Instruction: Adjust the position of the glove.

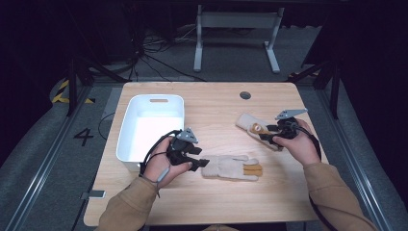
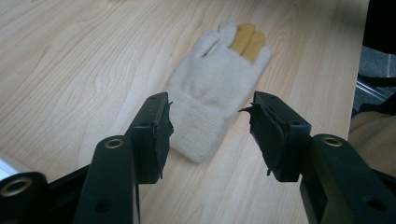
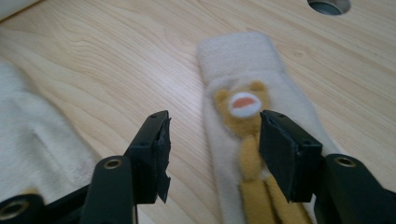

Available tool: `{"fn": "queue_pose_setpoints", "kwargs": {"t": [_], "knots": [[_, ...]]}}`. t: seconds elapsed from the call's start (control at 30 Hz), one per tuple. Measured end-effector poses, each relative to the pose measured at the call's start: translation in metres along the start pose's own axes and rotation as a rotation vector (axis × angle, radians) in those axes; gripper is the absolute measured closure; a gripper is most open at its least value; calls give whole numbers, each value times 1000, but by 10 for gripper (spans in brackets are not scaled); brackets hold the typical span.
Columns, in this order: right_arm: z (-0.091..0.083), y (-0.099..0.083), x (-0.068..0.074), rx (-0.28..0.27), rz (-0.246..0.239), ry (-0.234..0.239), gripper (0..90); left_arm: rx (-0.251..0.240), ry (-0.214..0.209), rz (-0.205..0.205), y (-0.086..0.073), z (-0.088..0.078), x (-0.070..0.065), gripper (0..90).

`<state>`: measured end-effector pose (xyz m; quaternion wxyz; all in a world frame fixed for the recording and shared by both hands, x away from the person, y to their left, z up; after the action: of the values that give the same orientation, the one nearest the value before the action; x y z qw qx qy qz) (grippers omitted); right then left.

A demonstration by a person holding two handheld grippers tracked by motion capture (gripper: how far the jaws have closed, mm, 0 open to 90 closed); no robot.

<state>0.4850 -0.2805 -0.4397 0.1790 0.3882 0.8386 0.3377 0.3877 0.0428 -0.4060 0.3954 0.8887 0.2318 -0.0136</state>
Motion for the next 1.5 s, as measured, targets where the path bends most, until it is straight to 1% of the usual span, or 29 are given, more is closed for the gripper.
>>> {"fn": "queue_pose_setpoints", "kwargs": {"t": [0.03,0.07,0.17,0.2,0.23,0.27,0.3,0.47,0.6,0.67,0.73,0.8,0.83,0.9,1.0,1.03,1.07,1.1,1.13,1.23,1.4,1.5], "knots": [[3,0,-7,15,6,-11,437,0,3,-3,0,0,1,484],[3,0,-7,15,6,-11,437,0,3,-3,0,0,1,482],[8,1,-15,37,-3,-24,424,0,3,-4,0,-1,1,478],[10,1,-17,47,12,-25,424,2,3,-4,0,-1,1,476],[14,1,-22,56,11,-25,422,-2,2,-2,0,-1,0,472],[14,1,-22,56,11,-25,422,-2,2,-2,0,-1,0,472],[19,1,-24,75,13,-27,410,-4,-1,1,1,-2,0,472],[27,-1,-27,102,9,-25,411,-8,-3,3,0,-4,1,472],[35,-5,-29,123,6,-27,420,-9,-4,-5,0,-4,2,471],[38,-7,-29,131,10,-24,423,-10,-4,-5,-1,-4,3,471],[42,-9,-29,151,26,-25,429,-9,-5,-4,-1,-4,3,470],[43,-11,-29,155,26,-23,436,-7,-7,-3,-1,-3,3,467],[47,-13,-29,168,27,-28,451,-9,-12,-4,-1,-3,2,465],[47,-14,-29,167,24,-30,456,-10,-18,-1,0,-3,2,464],[47,-15,-29,164,19,-41,517,-17,-16,-3,0,-3,1,463],[47,-15,-29,163,20,-39,594,-15,-14,-1,0,-3,1,463],[47,-15,-29,163,20,-39,594,-15,-14,-1,0,-3,1,463],[46,-15,-29,168,20,-34,626,-15,-12,-2,0,-3,1,463],[45,-15,-29,173,17,-34,680,-15,-12,-2,0,-3,1,463],[43,-16,-28,187,10,-42,755,-12,-13,-1,0,-3,2,462],[42,-16,-28,185,4,-50,786,-14,-11,-3,-1,-2,2,462],[40,-15,-27,168,-6,-53,796,-13,-13,-5,-1,-3,3,462]]}}
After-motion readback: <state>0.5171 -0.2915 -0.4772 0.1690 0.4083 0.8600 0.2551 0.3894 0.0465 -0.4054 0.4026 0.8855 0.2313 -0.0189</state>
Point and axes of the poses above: each handheld gripper's, and its own axes: z roughly forward along the jaws, y roughly out of its top, x roughly to its left, the point moved 5 cm from there along z, roughly forward along the jaws, and after that the axes turned 3 degrees about -y, right-handed, at the moved point
